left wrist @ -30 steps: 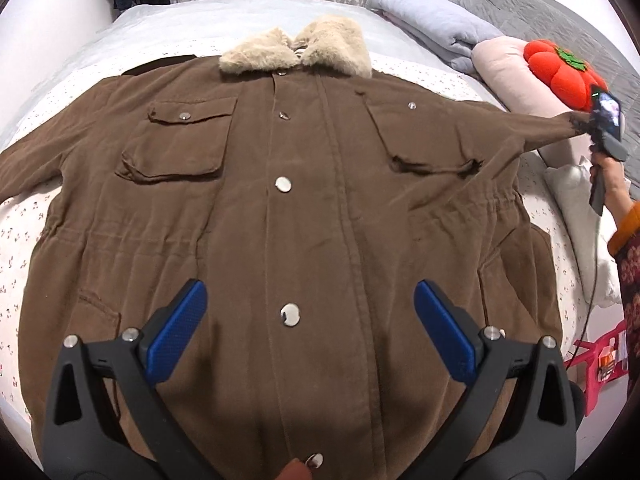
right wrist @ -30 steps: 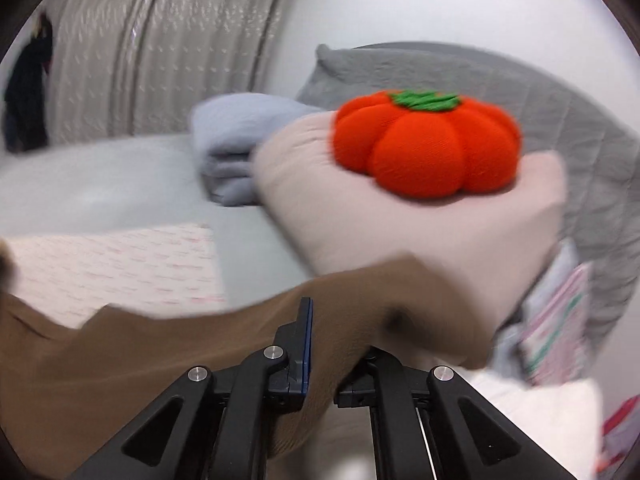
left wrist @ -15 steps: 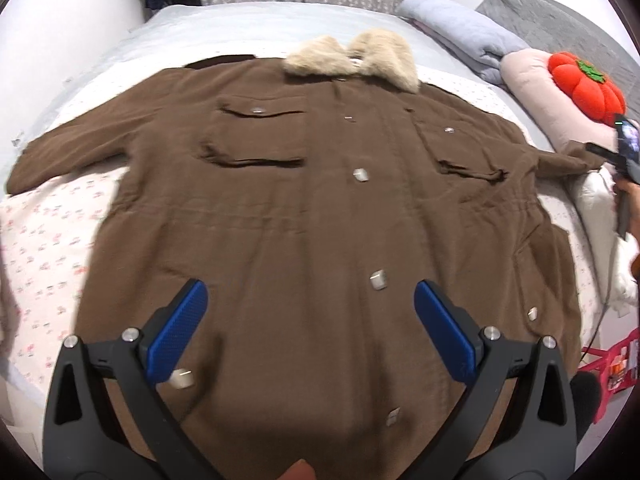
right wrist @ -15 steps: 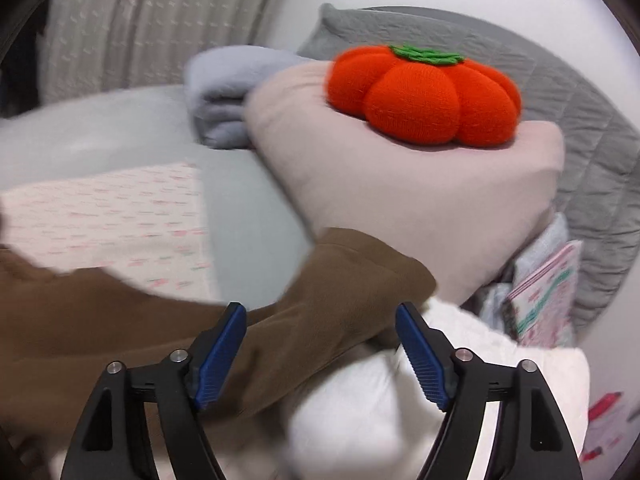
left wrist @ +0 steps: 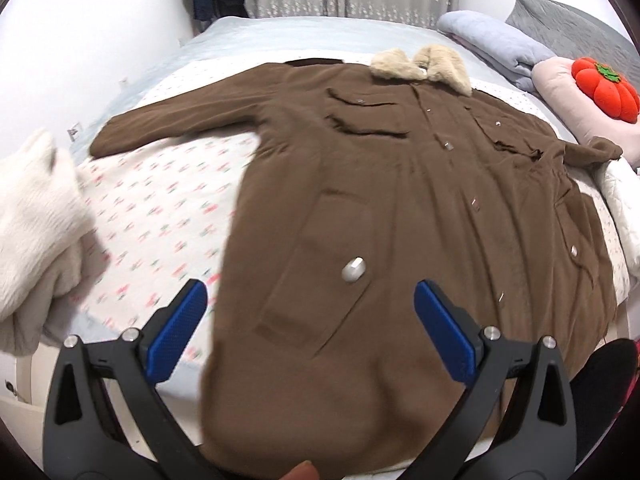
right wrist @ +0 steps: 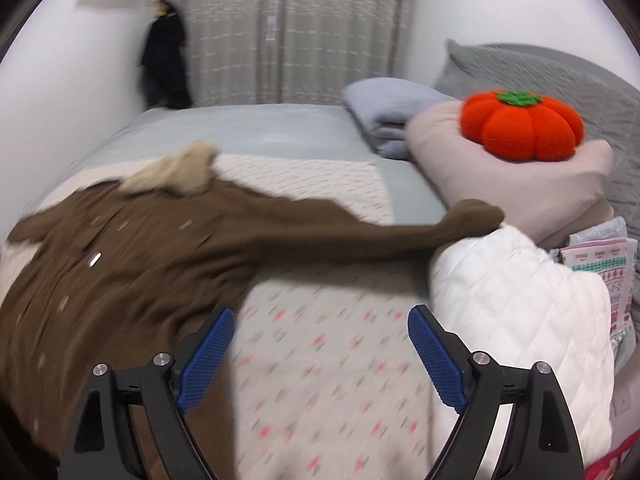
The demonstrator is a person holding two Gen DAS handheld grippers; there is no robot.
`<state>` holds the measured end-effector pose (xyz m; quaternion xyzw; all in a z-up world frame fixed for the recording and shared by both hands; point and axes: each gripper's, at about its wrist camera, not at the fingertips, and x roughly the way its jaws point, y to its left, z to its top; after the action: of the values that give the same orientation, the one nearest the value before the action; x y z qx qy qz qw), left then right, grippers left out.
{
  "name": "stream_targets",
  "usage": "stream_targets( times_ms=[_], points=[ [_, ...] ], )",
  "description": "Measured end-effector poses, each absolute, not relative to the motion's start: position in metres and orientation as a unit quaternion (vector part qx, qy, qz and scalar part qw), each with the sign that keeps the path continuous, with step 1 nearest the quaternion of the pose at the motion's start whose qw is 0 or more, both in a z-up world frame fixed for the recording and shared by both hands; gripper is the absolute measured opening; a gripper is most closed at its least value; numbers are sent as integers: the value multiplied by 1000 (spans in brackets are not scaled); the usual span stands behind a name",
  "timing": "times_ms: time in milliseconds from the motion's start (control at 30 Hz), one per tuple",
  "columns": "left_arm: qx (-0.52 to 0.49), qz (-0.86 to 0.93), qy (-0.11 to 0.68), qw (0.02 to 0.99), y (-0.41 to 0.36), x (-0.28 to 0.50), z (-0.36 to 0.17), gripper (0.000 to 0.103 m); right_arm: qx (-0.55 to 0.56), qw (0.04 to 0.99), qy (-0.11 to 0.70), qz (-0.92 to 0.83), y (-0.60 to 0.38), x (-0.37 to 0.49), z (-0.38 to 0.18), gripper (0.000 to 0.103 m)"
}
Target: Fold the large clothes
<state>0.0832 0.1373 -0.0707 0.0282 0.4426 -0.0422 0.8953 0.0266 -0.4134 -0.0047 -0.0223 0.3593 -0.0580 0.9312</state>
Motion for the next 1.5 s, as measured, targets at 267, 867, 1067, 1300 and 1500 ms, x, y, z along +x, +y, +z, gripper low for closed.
stream_targets(
  times_ms=[267, 867, 1067, 1300, 1500],
  points=[
    [-3, -20, 444, 896, 197, 30, -91, 103, -68, 908, 413, 21, -339, -38, -57, 91],
    [-113, -72, 485, 864, 233, 32, -125, 101, 101, 854, 510, 6, -337, 9, -140, 54],
    [-118, -84, 487, 861, 226, 40, -128, 101, 100, 864, 492, 43, -323, -5, -118, 4],
    [-139, -106, 489, 854, 230, 44, -128, 101, 169, 906, 388, 22, -362, -78, -38, 0],
    [-142, -107, 506, 844, 228, 55, -142, 92, 194, 880, 432, -20, -399, -95, -58, 5]
  ],
)
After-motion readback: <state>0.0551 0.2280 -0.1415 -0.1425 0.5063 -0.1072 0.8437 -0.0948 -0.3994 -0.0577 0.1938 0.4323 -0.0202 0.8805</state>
